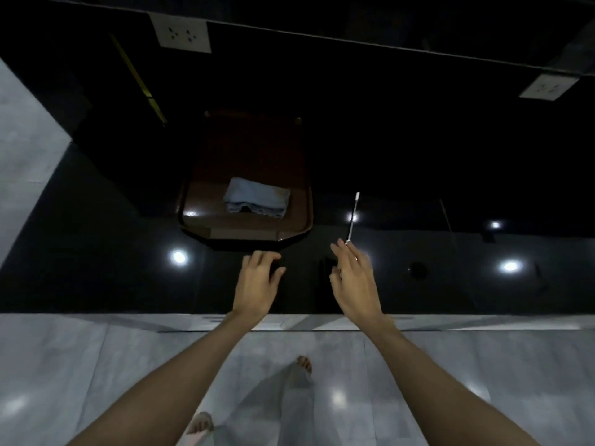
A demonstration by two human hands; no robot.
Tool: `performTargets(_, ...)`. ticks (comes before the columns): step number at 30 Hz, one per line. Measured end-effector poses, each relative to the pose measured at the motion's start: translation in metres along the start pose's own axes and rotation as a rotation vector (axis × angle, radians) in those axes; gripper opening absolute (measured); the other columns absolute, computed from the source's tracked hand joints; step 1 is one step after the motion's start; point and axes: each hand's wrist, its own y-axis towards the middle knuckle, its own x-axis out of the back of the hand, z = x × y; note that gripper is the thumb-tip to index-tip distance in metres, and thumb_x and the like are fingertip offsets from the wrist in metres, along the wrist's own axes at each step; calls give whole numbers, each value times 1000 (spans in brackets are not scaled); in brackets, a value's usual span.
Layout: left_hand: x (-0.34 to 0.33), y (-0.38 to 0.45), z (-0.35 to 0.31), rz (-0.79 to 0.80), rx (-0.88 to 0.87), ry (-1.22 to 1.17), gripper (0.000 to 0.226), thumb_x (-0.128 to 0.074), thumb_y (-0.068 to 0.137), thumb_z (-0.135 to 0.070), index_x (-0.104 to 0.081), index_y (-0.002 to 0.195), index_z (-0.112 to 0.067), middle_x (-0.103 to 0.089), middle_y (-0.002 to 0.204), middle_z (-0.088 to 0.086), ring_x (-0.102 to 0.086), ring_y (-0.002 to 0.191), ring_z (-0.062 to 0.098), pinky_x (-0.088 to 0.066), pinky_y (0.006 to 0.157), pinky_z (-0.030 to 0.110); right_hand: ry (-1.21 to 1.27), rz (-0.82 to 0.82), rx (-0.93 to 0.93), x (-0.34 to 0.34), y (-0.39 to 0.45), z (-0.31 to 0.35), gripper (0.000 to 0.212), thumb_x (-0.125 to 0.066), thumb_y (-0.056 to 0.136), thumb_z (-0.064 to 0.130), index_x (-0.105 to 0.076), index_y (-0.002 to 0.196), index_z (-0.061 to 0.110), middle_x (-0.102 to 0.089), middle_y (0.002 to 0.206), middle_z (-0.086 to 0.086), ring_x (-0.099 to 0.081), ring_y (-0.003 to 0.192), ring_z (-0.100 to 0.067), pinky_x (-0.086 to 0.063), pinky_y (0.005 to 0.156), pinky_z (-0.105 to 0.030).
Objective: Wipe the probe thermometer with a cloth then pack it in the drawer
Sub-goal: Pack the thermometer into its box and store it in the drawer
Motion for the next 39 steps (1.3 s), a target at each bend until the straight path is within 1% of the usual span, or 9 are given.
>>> performTargets(2,24,-15,33,-29,-54,81,31,-64,91,-20,-62,121,-10,-60,122,10,-51,115,29,-48,93,42,-16,1,34,-19,-13,30,47,-49,95,13,-41,142,12,-37,151,-6,-24,143,-20,-19,119,-40)
performTargets(6,67,-43,102,-35,-75,191,37,-63,91,-20,-60,127,-9,-54,137,16,-42,133,36,-40,106,48,11,-24,83,-65,-46,92,47,-52,91,10,-46,138,11,-44,147,-8,-33,138,-23,-30,114,-45)
performTargets(11,110,-53,167,0,-109,356,46,-56,95,-27,-50,138,-12,-40,150,16,-28,143,36,-25,115,51,167,-5,168,-110,-82,160,46,-48,89,3,-51,134,11,-51,139,-6,-45,125,-19,-40,106,-35)
performTargets(16,113,-31,195,83,-192,394,52,-37,101,-37,-31,149,-17,-22,160,10,-11,149,31,-8,119,49,264,226,129,-161,-96,188,34,-49,90,3,-64,117,16,-65,117,0,-60,106,-14,-50,92,-31)
performTargets(20,101,-25,204,42,-245,472,55,-18,100,-42,-29,150,-21,-23,160,6,-13,149,29,-7,120,49,466,396,-173,-211,-87,183,28,-50,90,0,-69,108,13,-70,108,-2,-64,99,-15,-52,90,-29)
performTargets(24,94,-23,206,0,-240,481,55,-23,100,-43,-31,150,-21,-25,160,6,-15,149,29,-9,121,50,857,475,-761,-251,-65,170,19,-53,93,8,-66,106,12,-68,111,-12,-63,88,-17,-52,72,-23)
performTargets(28,90,-21,208,-37,-252,501,54,-25,99,-43,-32,149,-22,-26,159,7,-17,148,30,-9,120,50,1255,381,-1111,-279,-43,163,24,-49,99,11,-56,120,2,-62,114,-14,-60,102,-26,-51,88,-34)
performTargets(33,86,-22,209,-92,-263,519,55,-23,99,-43,-35,148,-22,-28,159,6,-18,148,30,-11,120,49,1539,172,-1340,-300,-24,159,12,-49,93,-5,-60,97,-4,-62,107,-20,-62,91,-26,-52,88,-35)
performTargets(39,84,-23,210,-124,-250,520,54,-23,99,-43,-35,148,-24,-29,158,4,-19,148,28,-12,121,47,1603,156,-1304,-311,-42,161,18,-44,92,-9,-57,85,0,-60,91,-12,-59,85,-22,-52,87,-37)
